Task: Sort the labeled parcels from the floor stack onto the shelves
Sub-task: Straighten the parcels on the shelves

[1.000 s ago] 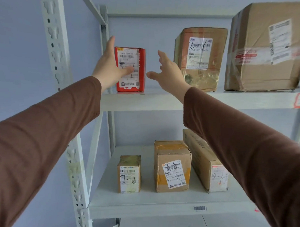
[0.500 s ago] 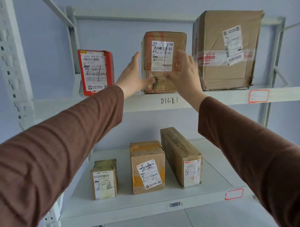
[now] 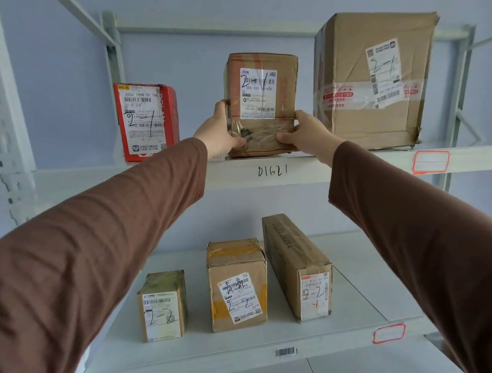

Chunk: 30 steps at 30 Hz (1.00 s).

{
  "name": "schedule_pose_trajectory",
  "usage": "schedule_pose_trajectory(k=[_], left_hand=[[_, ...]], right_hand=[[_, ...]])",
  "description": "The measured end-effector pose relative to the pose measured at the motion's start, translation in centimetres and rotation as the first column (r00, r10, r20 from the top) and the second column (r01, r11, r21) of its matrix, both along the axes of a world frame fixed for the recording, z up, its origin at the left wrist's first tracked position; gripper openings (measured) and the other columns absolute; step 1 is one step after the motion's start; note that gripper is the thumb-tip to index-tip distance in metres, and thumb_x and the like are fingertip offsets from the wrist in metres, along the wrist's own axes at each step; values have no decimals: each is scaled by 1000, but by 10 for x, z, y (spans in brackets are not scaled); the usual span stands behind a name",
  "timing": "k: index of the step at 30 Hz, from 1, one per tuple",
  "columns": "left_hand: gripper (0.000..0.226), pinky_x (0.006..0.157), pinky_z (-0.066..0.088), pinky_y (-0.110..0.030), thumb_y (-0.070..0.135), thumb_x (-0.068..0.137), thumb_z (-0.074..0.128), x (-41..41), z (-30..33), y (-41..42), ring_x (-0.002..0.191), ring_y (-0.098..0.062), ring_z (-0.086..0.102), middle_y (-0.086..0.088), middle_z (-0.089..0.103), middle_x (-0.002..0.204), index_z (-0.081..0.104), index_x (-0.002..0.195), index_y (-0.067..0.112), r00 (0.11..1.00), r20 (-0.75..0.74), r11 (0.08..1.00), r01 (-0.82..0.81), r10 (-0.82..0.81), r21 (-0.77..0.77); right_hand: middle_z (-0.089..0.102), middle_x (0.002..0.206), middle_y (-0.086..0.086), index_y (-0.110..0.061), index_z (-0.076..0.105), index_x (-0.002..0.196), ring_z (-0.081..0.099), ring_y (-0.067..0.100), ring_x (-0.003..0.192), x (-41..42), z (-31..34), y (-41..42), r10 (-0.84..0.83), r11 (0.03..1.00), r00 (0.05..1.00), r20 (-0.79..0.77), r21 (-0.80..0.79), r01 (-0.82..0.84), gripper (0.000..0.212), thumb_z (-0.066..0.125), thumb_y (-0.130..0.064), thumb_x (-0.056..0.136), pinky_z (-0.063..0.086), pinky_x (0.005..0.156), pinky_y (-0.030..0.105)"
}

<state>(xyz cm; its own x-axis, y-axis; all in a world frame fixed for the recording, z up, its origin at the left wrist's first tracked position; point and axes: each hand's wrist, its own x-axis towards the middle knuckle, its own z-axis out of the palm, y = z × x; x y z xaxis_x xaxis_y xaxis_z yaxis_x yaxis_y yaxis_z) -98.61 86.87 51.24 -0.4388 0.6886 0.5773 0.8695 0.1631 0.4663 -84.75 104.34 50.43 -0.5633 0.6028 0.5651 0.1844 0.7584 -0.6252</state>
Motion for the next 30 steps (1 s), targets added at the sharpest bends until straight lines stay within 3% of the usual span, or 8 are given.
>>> schedule_pose_trajectory(k=[5, 9, 15, 18, 20, 22, 25, 30], left_hand=[[100, 91, 56, -41, 19, 91, 77, -11, 4, 5, 106, -31, 66, -11, 61, 120, 5, 161, 23, 997, 52, 998, -50, 52, -35], [101, 89, 56, -43, 18, 90, 77, -17, 4, 9, 104, -34, 68, -13, 63, 116, 5, 160, 25, 995, 67, 997, -65, 67, -38], [107, 92, 55, -40, 19, 90, 78, -18, 1, 10, 102, -25, 60, -19, 58, 137, -2, 162, 22, 997, 54, 999, -48, 48, -10], [115, 96, 48, -35, 27, 90, 78, -16, 0, 7, 119, -32, 59, -18, 42, 157, -12, 162, 22, 999, 16, 999, -47, 47, -7], [120, 112, 41, -39, 30, 88, 80, -14, -1, 4, 139, -34, 46, -15, 25, 167, -14, 162, 21, 999, -24, 999, -26, 27, 28], [123, 125, 22, -42, 31, 85, 82, -11, -2, 0, 155, -30, 20, -11, 4, 172, -13, 162, 18, 997, -80, 996, -8, 15, 89], [121, 128, 3, -45, 33, 86, 81, 2, -4, -5, 158, -30, -6, -12, -11, 171, -10, 163, 17, 982, -188, 987, 8, 23, 160], [112, 126, 3, -40, 40, 89, 76, 34, -4, -3, 158, -28, -8, -11, -9, 171, -3, 163, 13, 951, -308, 979, 81, -21, 185]], right_hand=[[66, 118, 10, -15, 50, 125, 67, 30, 107, -16, 5, 8, 0, 1000, 999, 36, -1, 1, 44, 77, -24, 90, 57, 95, 48], [66, 118, 12, -11, 50, 129, 67, 32, 107, -25, 5, 14, -28, 1000, 998, 57, 16, 27, 48, 77, -24, 91, 57, 95, 50], [64, 126, 12, -11, 45, 141, 64, 32, 114, -21, 3, 10, -35, 999, 998, 50, 12, 34, 61, 76, -27, 91, 54, 99, 50], [56, 143, 14, -12, 34, 154, 57, 31, 127, -10, 2, 1, -68, 997, 997, 20, 31, 67, 77, 76, -30, 92, 49, 106, 46], [51, 150, 12, -13, 31, 155, 52, 30, 134, -2, 2, -5, -99, 993, 995, -16, 58, 100, 77, 74, -33, 94, 46, 108, 43], [50, 152, 12, -14, 33, 154, 51, 30, 136, 6, 2, -12, -121, 988, 990, -68, 85, 127, 78, 75, -36, 92, 45, 109, 44], [51, 152, 11, -14, 37, 151, 52, 28, 136, 19, 2, -24, -133, 984, 977, -168, 91, 150, 77, 77, -38, 90, 44, 112, 46], [53, 148, 6, -15, 42, 146, 49, 23, 135, 49, -2, -39, -199, 956, 941, -274, 157, 248, 66, 74, -35, 93, 41, 106, 35]])
